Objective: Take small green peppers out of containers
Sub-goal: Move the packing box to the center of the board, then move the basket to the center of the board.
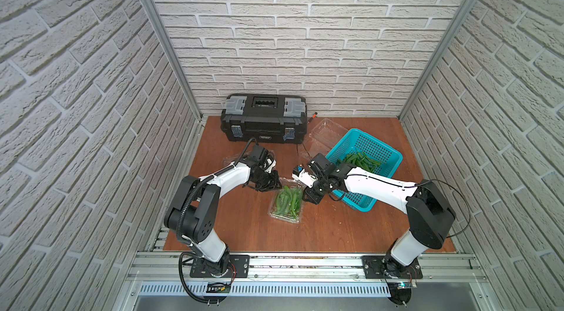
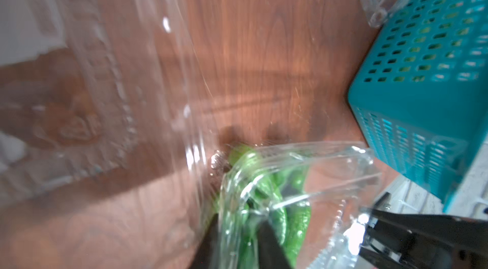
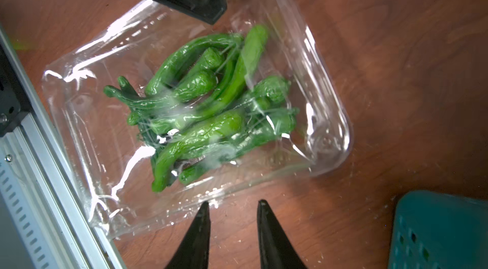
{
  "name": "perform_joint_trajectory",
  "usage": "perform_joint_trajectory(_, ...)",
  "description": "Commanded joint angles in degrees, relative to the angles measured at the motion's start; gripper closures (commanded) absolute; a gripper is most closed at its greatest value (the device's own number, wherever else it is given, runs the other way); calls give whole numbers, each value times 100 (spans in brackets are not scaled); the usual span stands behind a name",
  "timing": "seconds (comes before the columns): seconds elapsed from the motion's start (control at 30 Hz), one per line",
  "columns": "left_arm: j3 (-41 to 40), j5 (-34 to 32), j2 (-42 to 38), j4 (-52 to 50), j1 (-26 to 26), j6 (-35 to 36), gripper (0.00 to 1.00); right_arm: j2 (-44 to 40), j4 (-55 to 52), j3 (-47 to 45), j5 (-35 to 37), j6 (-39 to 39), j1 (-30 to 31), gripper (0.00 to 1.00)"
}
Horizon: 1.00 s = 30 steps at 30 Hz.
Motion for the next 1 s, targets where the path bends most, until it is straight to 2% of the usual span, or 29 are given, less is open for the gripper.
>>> perform_joint_trajectory(0.0,387,-467,267,-160,-14,304,56,106,636,78,-397,459,-235,68)
perform_joint_trajectory(0.17,1033,-814,636,56,-19,433,35,434,905,318,-628,752,-368,68)
perform_joint_trajectory(0.37,1429,-827,897,363,-82,319,21,637,1223,405,-672,1032,-393,68)
perform_joint_trajectory(0.5,1507,-1067,742,272,-275,601,18,638,1446,389,-203,1421,-477,68)
perform_joint_trajectory(0.63,1522,-1656,378,35,-581,1107,16,635,1428,289,463,1716,-625,68)
perform_joint_trajectory(0.83,1525,-2523,-2,-254,-961,1540,16,468,1551,18,843,1961,-867,68)
perform_joint_trajectory(0.97,1497,-2978,-37,-408,-1123,1733,15,350,1579,-9,799,1837,-905,68)
